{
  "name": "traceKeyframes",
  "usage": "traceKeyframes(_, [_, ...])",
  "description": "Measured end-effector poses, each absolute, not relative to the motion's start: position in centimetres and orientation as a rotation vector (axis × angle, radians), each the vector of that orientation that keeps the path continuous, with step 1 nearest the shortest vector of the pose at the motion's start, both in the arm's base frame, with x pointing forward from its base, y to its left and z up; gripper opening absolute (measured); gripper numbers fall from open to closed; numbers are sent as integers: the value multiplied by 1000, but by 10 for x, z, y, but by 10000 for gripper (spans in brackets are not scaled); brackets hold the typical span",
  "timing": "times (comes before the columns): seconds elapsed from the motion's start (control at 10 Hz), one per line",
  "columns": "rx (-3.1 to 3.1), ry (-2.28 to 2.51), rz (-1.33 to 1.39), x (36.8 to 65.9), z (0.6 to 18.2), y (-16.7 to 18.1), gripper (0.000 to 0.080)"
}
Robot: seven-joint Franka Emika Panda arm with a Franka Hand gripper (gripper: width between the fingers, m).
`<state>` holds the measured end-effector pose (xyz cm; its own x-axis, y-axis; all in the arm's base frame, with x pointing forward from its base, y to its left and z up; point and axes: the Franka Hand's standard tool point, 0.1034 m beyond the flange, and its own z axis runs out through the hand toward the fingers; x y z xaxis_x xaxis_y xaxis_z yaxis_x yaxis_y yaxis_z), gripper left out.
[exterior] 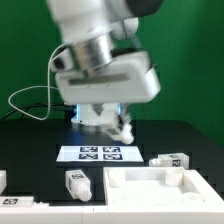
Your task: Assemble one leg
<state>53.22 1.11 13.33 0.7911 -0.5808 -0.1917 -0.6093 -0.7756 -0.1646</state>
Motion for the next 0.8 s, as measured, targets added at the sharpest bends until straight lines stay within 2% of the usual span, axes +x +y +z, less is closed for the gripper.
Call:
traceKeyframes(0.1, [-2833, 846, 156, 536, 133, 19, 284])
traceKeyframes(0.5, [-2870, 858, -280, 551, 132, 31, 284])
traceKeyframes(0.8, [-2983, 560, -517, 601, 150, 55, 284])
